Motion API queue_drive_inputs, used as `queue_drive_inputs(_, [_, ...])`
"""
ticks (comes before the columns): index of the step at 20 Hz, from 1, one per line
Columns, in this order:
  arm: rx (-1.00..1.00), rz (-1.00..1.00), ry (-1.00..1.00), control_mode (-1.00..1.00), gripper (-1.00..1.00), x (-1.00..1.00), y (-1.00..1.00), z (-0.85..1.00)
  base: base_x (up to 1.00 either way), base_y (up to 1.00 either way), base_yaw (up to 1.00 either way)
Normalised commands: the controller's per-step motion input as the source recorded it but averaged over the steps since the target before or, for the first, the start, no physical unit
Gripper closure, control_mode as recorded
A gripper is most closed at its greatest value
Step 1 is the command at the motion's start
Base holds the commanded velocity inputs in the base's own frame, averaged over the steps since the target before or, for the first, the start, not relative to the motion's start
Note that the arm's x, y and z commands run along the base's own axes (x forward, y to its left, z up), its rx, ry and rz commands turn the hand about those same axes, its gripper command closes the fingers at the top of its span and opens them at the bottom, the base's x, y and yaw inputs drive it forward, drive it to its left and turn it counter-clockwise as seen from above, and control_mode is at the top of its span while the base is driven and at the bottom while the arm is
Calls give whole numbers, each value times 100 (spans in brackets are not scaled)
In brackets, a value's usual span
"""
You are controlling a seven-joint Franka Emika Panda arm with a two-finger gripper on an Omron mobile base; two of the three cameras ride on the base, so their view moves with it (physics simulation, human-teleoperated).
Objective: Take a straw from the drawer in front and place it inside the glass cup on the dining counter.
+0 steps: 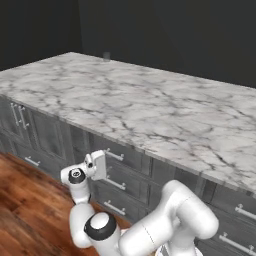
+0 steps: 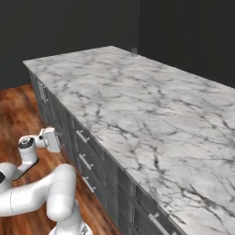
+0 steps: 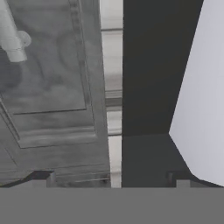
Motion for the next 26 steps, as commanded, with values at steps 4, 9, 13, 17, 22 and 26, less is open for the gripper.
queue_drive_inputs(4, [3,13,0,-100,-100,34,-14,-33,0,0,0])
queue_drive_inputs(9, [3,13,0,-100,-100,41,-15,-27,0,0,0])
queue_drive_inputs(13, [1,14,0,-100,-100,52,-13,-36,0,0,0])
queue_drive_inputs(17, [0,13,0,-100,-100,54,-13,-36,0,0,0])
queue_drive_inputs(22, [0,11,0,-100,-100,46,-7,-35,0,0,0])
queue_drive_inputs(26, [0,9,0,-100,-100,42,-4,-35,0,0,0])
